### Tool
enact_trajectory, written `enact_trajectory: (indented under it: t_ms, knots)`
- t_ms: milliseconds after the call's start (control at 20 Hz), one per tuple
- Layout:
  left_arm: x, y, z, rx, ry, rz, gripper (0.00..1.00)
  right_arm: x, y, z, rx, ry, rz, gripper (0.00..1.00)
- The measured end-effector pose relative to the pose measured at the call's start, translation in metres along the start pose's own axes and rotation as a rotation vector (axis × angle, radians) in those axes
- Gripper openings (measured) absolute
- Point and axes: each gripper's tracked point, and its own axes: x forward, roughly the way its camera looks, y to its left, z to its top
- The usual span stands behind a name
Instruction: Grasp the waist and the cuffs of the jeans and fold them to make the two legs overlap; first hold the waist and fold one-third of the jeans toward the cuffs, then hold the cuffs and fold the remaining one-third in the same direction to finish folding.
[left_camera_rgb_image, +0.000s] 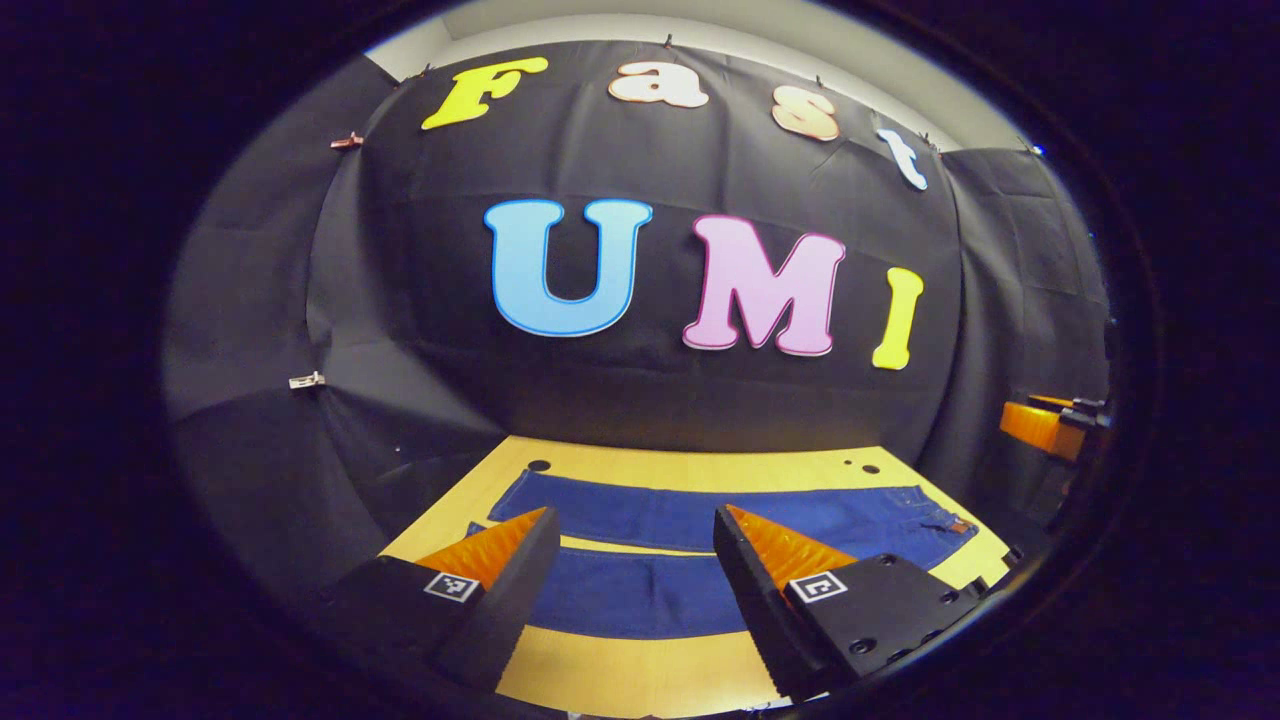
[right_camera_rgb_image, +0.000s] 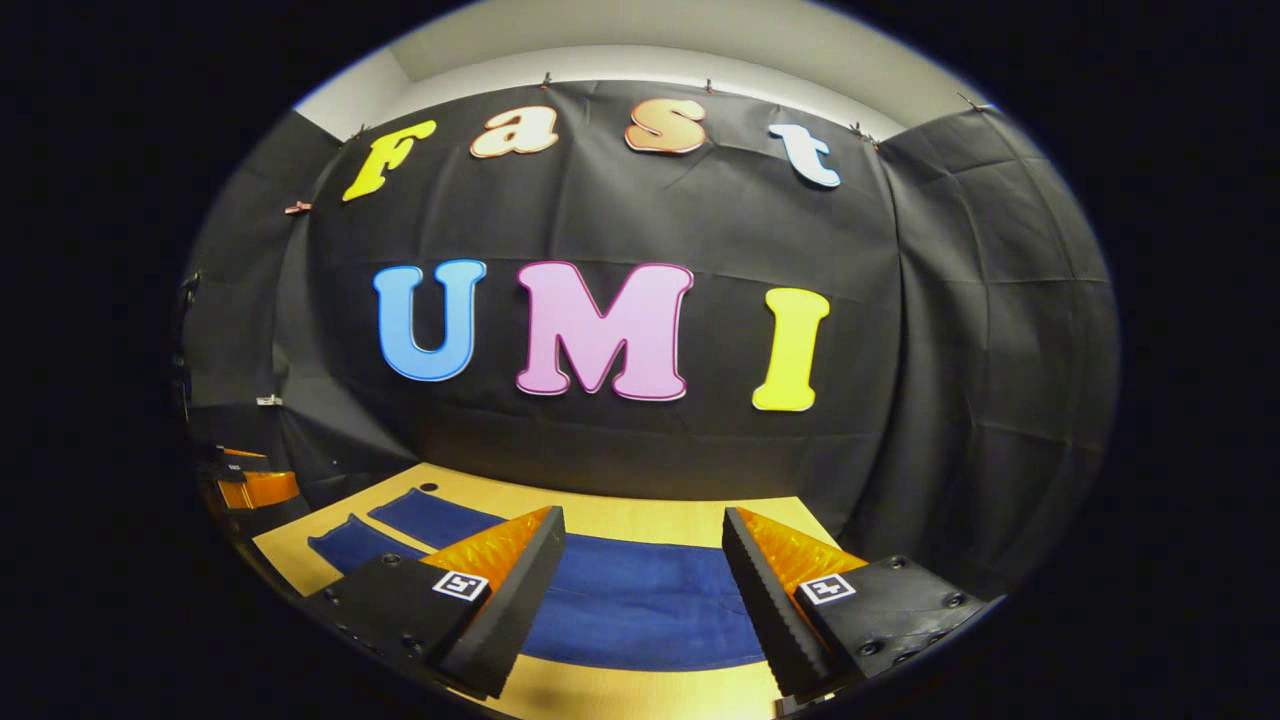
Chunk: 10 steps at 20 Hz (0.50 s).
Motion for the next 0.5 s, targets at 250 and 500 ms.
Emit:
enact_trajectory:
  t_ms: [250, 500]
  knots:
    - [0.043, 0.102, -0.076, 0.075, 0.229, 0.131, 0.97, 0.027, -0.033, -0.028, -0.002, 0.089, -0.052, 0.96]
    - [0.073, 0.193, -0.137, 0.409, 0.432, 0.163, 0.98, 0.052, -0.053, -0.038, -0.051, 0.122, -0.071, 0.96]
